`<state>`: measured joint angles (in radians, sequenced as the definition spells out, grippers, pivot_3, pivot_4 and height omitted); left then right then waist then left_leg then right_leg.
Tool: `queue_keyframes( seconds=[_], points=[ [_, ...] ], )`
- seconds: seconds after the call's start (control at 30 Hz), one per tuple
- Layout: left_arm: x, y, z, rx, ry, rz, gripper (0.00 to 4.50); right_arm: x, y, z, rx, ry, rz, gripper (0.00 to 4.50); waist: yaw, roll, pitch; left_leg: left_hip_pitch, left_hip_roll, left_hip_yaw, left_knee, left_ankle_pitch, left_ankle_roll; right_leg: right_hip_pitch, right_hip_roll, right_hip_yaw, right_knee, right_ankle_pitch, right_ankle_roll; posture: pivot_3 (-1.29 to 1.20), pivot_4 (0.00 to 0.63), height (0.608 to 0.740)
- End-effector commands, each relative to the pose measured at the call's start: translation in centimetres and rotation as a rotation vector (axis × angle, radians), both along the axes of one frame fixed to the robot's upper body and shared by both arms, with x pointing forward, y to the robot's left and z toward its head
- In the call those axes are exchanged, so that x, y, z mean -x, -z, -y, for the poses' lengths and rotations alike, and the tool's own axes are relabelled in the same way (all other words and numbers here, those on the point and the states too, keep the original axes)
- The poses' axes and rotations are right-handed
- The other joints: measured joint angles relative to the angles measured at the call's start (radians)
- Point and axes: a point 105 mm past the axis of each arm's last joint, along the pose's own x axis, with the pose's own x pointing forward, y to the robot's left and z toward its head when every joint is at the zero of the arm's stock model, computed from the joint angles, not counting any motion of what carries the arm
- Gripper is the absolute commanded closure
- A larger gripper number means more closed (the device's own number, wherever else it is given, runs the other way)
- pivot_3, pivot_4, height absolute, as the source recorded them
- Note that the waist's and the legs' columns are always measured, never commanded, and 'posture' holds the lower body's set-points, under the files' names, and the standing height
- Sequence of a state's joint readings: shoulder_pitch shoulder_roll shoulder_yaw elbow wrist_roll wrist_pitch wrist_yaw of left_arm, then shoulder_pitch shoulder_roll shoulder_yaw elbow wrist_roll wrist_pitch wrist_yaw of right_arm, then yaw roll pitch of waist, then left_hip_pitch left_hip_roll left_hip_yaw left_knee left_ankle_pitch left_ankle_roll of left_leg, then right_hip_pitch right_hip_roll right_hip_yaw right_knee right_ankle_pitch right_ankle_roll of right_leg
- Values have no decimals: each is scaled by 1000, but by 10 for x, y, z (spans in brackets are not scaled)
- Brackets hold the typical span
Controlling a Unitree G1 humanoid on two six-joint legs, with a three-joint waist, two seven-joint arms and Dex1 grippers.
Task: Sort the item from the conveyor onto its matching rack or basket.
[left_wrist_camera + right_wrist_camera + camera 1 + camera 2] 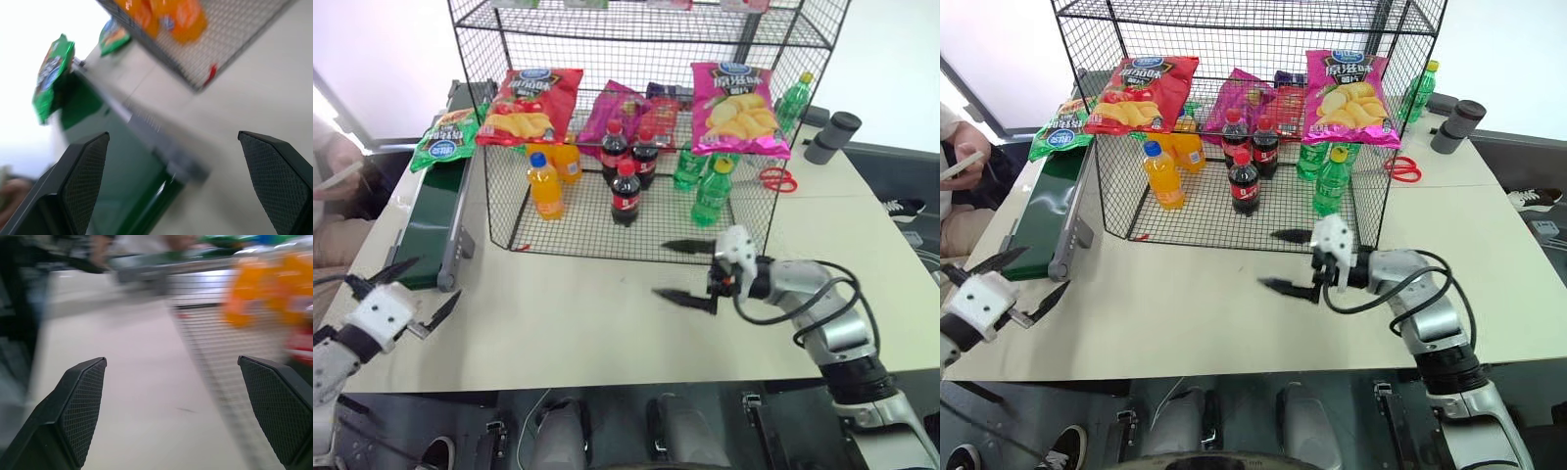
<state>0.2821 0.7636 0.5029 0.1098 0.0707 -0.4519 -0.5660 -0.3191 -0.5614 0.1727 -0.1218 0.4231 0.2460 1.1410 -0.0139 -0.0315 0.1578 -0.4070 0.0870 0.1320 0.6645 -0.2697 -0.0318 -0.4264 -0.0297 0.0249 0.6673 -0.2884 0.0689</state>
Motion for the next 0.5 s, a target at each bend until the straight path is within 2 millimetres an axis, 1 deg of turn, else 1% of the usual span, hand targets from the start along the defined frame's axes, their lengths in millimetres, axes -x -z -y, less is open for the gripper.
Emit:
queue_keyframes(
  seconds=[0.03,0.13,0.23,0.33,0.4,0.5],
  points=[
    [7,-29,-21,-215,-74,130,0,0,-15,-11,-53,-47,24,24,0,-1,-1,0,0,0,0,0,0,0,-1,0,0,0,-1,0,150,740],
    [17,-24,-29,-349,-87,108,0,-6,-20,-19,-75,-51,51,24,-2,-1,-1,0,0,1,0,0,0,0,-2,0,0,0,-1,0,150,740],
    [21,-19,-36,-402,-119,99,0,-7,-20,-27,-80,-68,70,24,-2,-2,-1,0,0,2,0,0,0,0,-1,0,0,0,-1,0,150,740],
    [25,-14,-42,-464,-138,82,0,-15,-20,-37,-86,-49,117,24,-3,-2,-1,0,0,2,-1,0,0,-1,-1,-1,0,0,-1,0,150,740],
    [26,-14,-50,-486,-174,76,0,-18,-22,-40,-100,-42,123,24,-3,-2,-1,0,0,2,-1,0,0,-1,-1,-1,0,0,-1,0,150,740],
    [24,-15,-51,-472,-176,82,0,-16,-22,-36,-103,-44,115,24,-1,-2,-1,0,0,3,-1,0,0,-1,-1,-1,0,0,-1,0,150,740]
  ],
)
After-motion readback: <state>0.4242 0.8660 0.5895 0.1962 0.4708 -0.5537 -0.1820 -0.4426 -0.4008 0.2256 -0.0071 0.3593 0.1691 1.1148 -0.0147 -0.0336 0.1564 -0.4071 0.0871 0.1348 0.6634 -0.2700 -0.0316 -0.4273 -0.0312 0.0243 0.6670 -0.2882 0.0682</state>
